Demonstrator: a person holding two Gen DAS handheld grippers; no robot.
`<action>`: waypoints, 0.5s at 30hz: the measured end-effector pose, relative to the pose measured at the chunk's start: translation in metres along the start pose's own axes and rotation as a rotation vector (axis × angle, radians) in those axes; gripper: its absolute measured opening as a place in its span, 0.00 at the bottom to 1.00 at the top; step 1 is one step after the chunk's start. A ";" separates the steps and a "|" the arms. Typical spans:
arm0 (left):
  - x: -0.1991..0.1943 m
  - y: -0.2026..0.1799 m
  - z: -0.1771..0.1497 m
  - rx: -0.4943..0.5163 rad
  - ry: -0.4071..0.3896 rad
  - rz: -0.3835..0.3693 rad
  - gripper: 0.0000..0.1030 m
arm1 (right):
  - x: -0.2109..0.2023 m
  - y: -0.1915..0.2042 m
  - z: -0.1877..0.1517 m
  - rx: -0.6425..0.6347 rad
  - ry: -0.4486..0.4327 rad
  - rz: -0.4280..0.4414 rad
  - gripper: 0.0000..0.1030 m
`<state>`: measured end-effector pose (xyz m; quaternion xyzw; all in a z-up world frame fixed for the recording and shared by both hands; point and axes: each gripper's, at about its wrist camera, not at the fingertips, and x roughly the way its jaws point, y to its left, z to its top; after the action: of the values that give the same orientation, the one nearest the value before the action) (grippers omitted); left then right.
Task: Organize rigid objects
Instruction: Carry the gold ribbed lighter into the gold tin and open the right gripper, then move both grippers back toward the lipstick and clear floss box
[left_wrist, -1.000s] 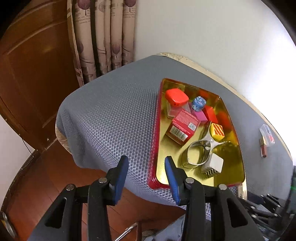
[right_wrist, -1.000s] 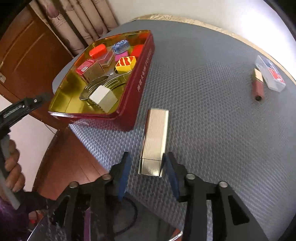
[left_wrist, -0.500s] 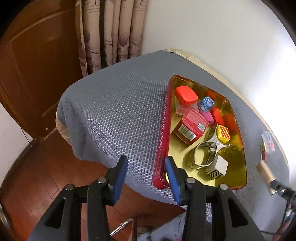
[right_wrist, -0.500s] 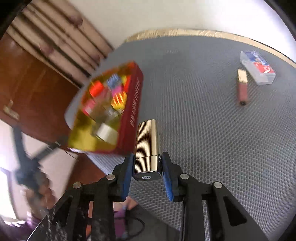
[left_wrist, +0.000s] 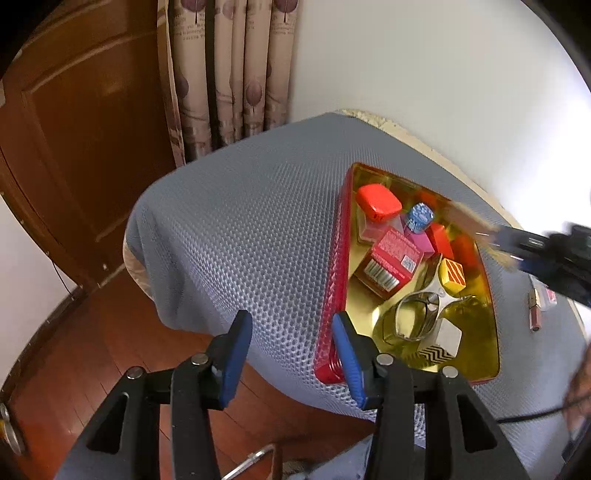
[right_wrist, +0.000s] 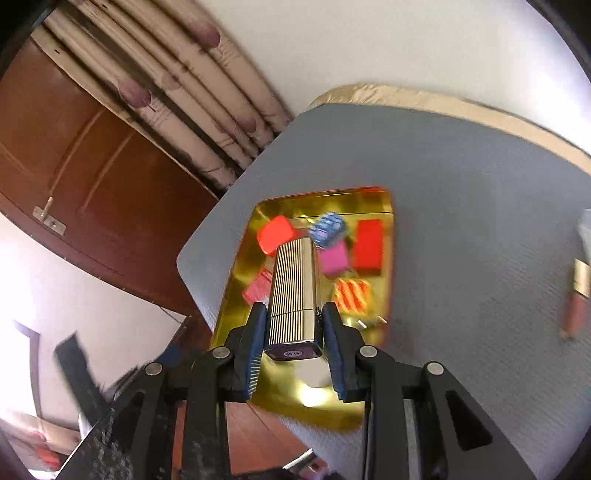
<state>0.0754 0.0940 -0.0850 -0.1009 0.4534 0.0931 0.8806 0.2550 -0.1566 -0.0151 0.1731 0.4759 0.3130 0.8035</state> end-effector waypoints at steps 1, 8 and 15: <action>-0.001 -0.001 0.000 0.008 -0.008 0.008 0.45 | 0.012 0.004 0.004 -0.019 0.004 -0.020 0.27; -0.002 -0.003 0.001 0.035 -0.026 0.032 0.45 | 0.061 0.012 0.019 -0.083 0.012 -0.116 0.28; -0.003 -0.009 -0.001 0.067 -0.033 0.044 0.45 | 0.044 -0.001 0.014 -0.038 -0.054 -0.057 0.35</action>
<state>0.0754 0.0848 -0.0821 -0.0598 0.4439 0.0990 0.8886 0.2830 -0.1272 -0.0379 0.1526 0.4526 0.2941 0.8279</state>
